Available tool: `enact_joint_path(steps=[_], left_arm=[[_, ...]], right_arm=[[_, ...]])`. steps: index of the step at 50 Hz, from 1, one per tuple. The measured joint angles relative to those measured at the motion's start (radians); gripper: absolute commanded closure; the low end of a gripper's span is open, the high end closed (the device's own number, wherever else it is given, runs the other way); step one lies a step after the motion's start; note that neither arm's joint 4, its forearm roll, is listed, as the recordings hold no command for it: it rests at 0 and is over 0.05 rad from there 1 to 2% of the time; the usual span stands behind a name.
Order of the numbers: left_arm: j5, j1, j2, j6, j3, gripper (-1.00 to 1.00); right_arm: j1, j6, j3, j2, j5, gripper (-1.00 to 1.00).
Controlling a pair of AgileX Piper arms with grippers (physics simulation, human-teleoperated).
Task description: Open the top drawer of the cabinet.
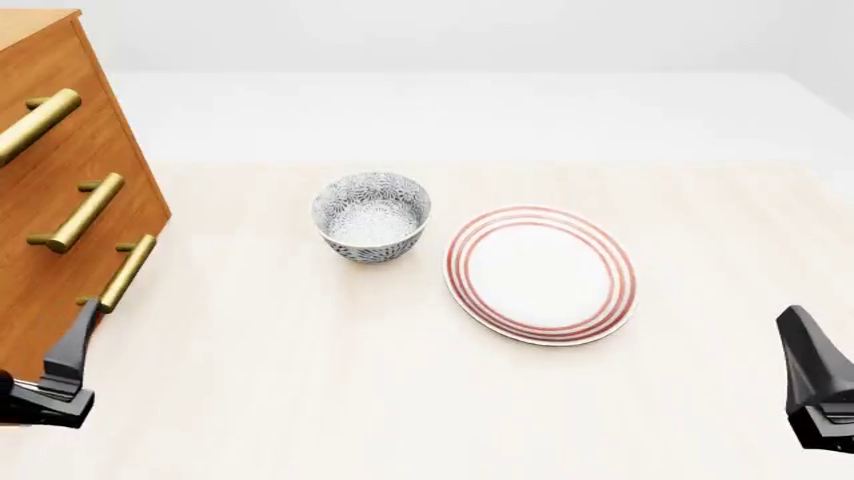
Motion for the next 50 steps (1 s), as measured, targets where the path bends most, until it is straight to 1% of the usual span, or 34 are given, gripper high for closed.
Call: enact_joint_path(steps=[6, 17, 23, 35, 43, 50], left_arm=[[-0.001, 0.002, 0.029, 0.079, -0.026, -1.0], [0.056, 0.013, 0.027, 0.235, -0.1, -1.0], [0.066, 0.022, 0.046, 0.314, -0.133, -1.0], [0.032, 0.036, 0.115, 0.479, -0.174, -1.0], [0.021, 0.046, 0.159, 0.567, -0.213, -1.0], [-0.016, 0.056, 0.214, 0.645, -0.23, -1.0]], right_arm=[[0.0, 0.0, 0.0, 0.0, 0.0, -1.0], [0.0, 0.0, 0.0, 0.0, 0.0, -1.0], [0.0, 0.0, 0.0, 0.0, 0.0, -1.0], [0.0, 0.0, 0.0, 0.0, 0.0, -1.0], [0.0, 0.0, 0.0, 0.0, 0.0, -1.0], [0.0, 0.0, 0.0, 0.0, 0.0, -1.0]])
